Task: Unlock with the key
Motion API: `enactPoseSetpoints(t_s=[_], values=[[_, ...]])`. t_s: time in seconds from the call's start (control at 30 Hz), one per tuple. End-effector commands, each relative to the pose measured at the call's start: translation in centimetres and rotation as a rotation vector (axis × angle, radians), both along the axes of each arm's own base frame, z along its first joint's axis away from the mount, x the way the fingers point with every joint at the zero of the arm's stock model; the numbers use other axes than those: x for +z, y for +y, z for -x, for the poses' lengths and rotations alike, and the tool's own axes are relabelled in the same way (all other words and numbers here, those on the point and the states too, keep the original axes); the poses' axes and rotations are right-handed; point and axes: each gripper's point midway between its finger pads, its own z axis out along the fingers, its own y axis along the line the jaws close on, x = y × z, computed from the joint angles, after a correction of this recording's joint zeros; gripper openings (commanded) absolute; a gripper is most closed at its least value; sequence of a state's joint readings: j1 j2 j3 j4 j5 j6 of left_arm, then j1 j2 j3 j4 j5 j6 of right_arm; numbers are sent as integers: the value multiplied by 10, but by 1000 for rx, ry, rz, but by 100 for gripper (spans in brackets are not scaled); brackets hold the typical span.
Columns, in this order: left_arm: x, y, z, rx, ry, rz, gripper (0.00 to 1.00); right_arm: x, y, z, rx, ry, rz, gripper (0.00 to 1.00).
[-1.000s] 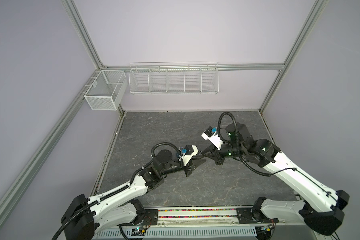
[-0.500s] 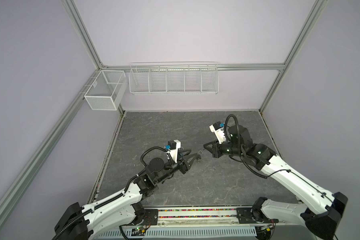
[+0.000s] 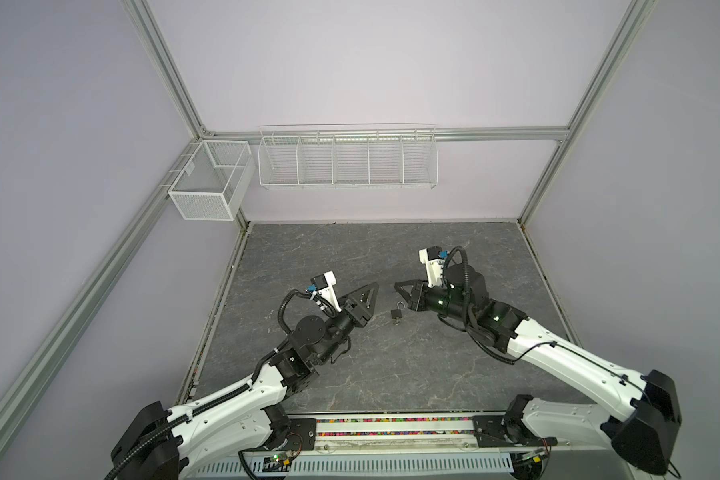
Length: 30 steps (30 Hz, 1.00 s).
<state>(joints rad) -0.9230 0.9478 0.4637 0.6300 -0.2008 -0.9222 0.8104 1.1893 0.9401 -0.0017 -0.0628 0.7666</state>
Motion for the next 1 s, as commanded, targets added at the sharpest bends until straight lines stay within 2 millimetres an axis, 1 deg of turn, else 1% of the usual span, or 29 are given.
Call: enactPoseSetpoints(t_s=[0.0,0.13,0.2,0.23,0.3,0.4,0.63,0.7,0.8,0.87,0.97], values=[[21,9,-3,27,7,146,46,17,4,-3,-55,1,-125,7],[31,6,0,-1,-14,183,44,24,4,2,-63,11,-184,7],[33,4,0,-17,-12,201,42,35,3,2,-76,4,-222,7],[34,1,1,-29,-12,205,42,27,2,4,-79,16,-227,7],[34,-2,3,-50,-10,211,42,33,1,3,-84,14,-256,7],[32,-5,1,-55,3,222,42,42,5,4,-70,18,-298,7],[40,-11,-2,-69,-25,260,41,60,14,11,-25,11,-372,7],[43,-14,-3,-75,-31,267,41,62,15,12,-20,13,-381,7],[48,-18,-4,-96,-30,307,40,59,18,14,-9,29,-379,7],[54,-21,-3,-111,-50,328,34,62,19,14,-8,28,-394,7],[59,-21,-2,-122,-80,362,32,62,19,14,-5,26,-394,7]])
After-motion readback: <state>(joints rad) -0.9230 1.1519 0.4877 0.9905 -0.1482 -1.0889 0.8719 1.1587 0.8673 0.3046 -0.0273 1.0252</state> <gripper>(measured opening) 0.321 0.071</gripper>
